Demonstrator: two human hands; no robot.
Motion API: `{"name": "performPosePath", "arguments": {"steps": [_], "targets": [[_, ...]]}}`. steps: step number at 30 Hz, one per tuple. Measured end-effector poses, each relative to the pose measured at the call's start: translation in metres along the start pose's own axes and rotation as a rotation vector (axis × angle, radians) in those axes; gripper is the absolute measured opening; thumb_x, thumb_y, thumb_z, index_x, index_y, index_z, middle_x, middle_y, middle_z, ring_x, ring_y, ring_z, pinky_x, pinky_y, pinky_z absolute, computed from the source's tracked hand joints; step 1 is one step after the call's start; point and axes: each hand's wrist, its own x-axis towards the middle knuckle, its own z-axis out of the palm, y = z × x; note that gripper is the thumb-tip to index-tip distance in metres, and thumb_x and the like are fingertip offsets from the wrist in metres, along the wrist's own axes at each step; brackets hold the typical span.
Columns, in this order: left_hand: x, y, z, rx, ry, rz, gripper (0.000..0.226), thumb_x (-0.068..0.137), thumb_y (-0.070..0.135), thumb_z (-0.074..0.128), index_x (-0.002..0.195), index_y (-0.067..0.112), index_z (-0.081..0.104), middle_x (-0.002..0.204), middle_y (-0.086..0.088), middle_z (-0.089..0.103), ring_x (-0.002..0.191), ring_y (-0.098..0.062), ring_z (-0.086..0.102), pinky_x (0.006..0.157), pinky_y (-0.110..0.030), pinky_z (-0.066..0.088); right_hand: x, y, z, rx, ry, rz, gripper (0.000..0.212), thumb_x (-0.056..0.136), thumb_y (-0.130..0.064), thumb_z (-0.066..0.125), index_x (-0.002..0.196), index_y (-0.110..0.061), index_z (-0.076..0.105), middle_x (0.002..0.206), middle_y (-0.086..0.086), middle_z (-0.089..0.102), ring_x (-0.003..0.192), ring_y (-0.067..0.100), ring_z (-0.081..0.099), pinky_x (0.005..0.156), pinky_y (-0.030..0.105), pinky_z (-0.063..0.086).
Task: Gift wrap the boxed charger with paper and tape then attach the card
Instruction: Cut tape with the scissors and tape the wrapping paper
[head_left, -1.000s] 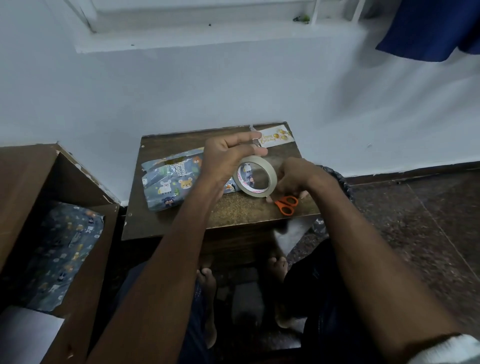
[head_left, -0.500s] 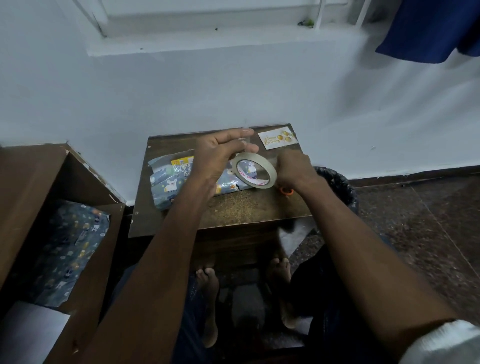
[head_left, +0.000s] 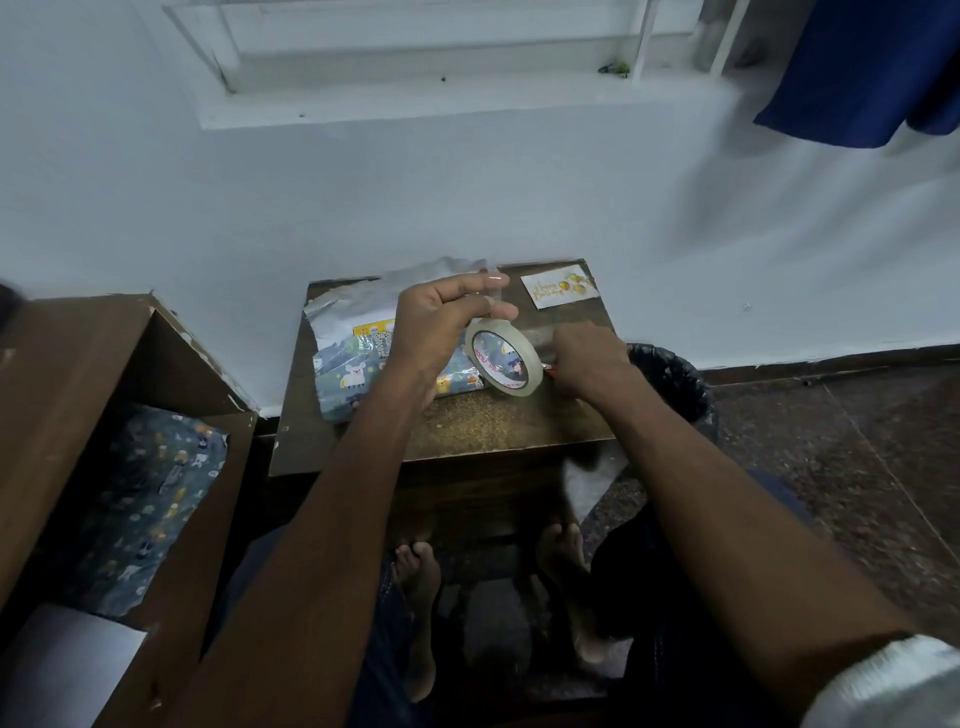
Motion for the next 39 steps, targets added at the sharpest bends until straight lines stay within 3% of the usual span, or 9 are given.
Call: {"name": "performPosePath", "arguments": {"steps": [4,10,13,15,17,20,24,32,39], "targets": [[0.000,0.000,-0.002,0.051,-0.006,0.025,0.019,0.089,-0.004,0.069,0.095,0.005,0.085,0.106,-0.003,0.083,0.112,-0.017,0.073,0.076,-0.015,0.053,0.001,-0.001,-0.001,0.006,0.021,0.001,0.027,0.095,-0.007,0.063,0.121,-0.005,0.069,0.120,0.014,0.071,0.113,0.034,0.068,0.091,0.041,0.055],[-0.005,0.005,-0.005,0.101,-0.013,0.020,0.021,0.090,-0.003,0.068,0.100,0.005,0.084,0.100,-0.007,0.082,0.072,0.005,0.064,0.073,-0.021,0.050,0.019,0.011,-0.002,0.199,0.085,0.040,0.017,0.092,-0.019,0.071,0.106,-0.008,0.072,0.105,0.012,0.072,0.099,0.030,0.068,0.078,0.032,0.047],[-0.008,0.008,-0.008,0.163,-0.009,0.049,0.021,0.089,-0.002,0.069,0.100,0.006,0.084,0.094,-0.005,0.083,0.076,0.002,0.068,0.081,-0.028,0.052,0.023,0.022,-0.023,0.653,-0.068,-0.002,0.008,0.090,-0.006,0.071,0.095,-0.010,0.076,0.084,0.007,0.071,0.080,0.021,0.066,0.073,0.029,0.050],[-0.010,0.008,-0.012,0.213,-0.007,0.070,0.024,0.091,-0.003,0.066,0.101,0.009,0.084,0.088,-0.005,0.083,0.088,-0.007,0.075,0.085,-0.026,0.052,0.013,0.031,-0.037,1.062,-0.222,-0.117,0.021,0.087,0.008,0.065,0.100,-0.004,0.075,0.078,0.010,0.073,0.068,0.017,0.067,0.066,0.029,0.054],[-0.011,0.004,-0.016,0.255,-0.009,0.095,0.027,0.092,-0.001,0.063,0.102,0.013,0.084,0.080,-0.006,0.081,0.083,-0.021,0.076,0.083,-0.030,0.053,0.010,0.043,-0.043,1.246,-0.375,-0.243,0.030,0.083,0.010,0.068,0.111,0.001,0.072,0.085,0.016,0.075,0.074,0.019,0.071,0.067,0.030,0.059],[-0.003,0.001,-0.036,0.271,0.043,0.139,0.023,0.095,0.004,0.065,0.100,0.015,0.084,0.076,-0.009,0.079,0.075,-0.030,0.075,0.080,-0.043,0.057,0.029,0.038,-0.046,1.206,-0.598,-0.386,0.042,0.077,-0.004,0.082,0.117,-0.002,0.070,0.098,0.021,0.074,0.094,0.027,0.072,0.082,0.038,0.060],[0.001,0.001,-0.042,0.248,0.062,0.180,0.014,0.094,0.014,0.071,0.094,0.019,0.084,0.078,-0.012,0.078,0.071,-0.024,0.073,0.085,-0.048,0.061,0.030,0.042,-0.045,1.176,-0.737,-0.424,0.039,0.078,-0.007,0.084,0.114,-0.008,0.072,0.096,0.016,0.075,0.093,0.027,0.071,0.076,0.033,0.061],[0.012,0.000,-0.048,0.331,-0.012,0.169,0.013,0.097,0.005,0.071,0.097,0.009,0.083,0.066,-0.007,0.072,0.063,-0.012,0.064,0.067,-0.024,0.051,0.030,0.033,-0.049,1.229,-0.646,-0.464,0.034,0.087,0.014,0.069,0.116,-0.004,0.071,0.095,0.019,0.075,0.090,0.028,0.074,0.090,0.044,0.058],[0.014,-0.002,-0.048,0.337,-0.035,0.200,0.015,0.097,0.006,0.070,0.097,0.012,0.084,0.069,-0.011,0.074,0.068,-0.019,0.068,0.081,-0.036,0.057,0.026,0.030,-0.049,1.148,-0.596,-0.428,0.033,0.086,0.011,0.072,0.116,0.000,0.070,0.102,0.028,0.073,0.092,0.030,0.072,0.091,0.046,0.057]]}}
